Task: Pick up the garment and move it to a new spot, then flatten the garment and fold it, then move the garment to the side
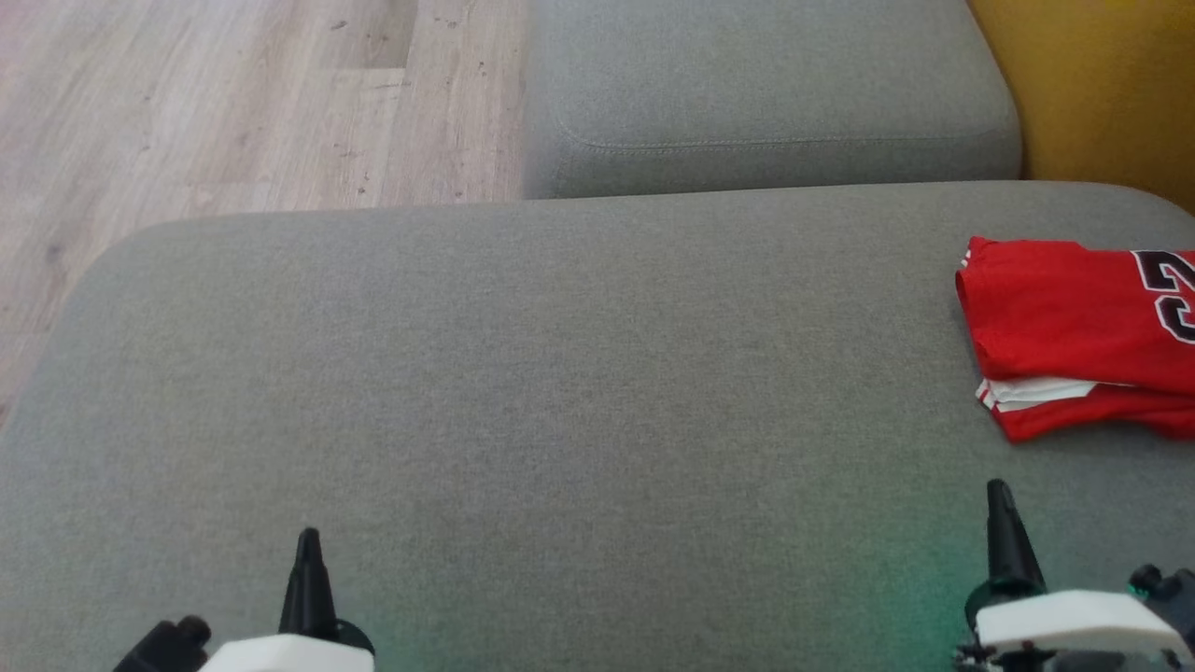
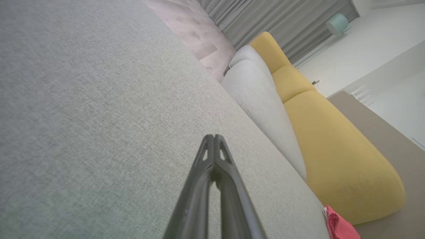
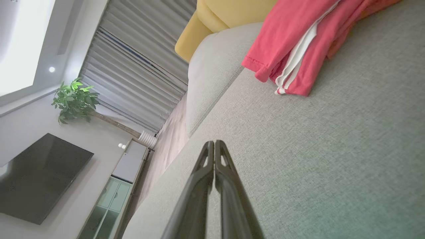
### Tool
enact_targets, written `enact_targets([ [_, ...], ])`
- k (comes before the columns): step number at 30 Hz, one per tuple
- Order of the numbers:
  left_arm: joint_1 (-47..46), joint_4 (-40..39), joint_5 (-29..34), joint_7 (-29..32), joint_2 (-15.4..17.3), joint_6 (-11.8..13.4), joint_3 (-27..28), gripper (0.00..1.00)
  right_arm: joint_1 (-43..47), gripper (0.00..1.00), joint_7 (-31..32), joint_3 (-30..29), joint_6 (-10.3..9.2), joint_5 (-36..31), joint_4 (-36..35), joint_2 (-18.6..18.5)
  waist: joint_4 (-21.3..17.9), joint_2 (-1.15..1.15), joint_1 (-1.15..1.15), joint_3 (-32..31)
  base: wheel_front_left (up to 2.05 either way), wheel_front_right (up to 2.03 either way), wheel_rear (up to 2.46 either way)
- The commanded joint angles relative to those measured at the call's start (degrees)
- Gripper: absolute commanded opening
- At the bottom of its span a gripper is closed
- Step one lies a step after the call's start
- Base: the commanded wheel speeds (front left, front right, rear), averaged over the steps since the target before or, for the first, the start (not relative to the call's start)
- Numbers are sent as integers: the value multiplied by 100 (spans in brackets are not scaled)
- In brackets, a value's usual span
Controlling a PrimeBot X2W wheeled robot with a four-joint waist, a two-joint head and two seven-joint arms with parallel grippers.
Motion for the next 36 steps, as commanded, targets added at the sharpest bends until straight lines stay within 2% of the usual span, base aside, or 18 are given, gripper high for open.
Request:
enact_targets([
  [1,-363,-128,-203,45,70,-58,225,0,-404,0,48,2,-2,212,-156,-133,-12,0,0,12,0,0,0],
  [36,-867,-6,-2492,616,71,-408,865,0,-964,0,623,-318,-3,2467,-74,-146,-212,0,0,214,0,0,0],
])
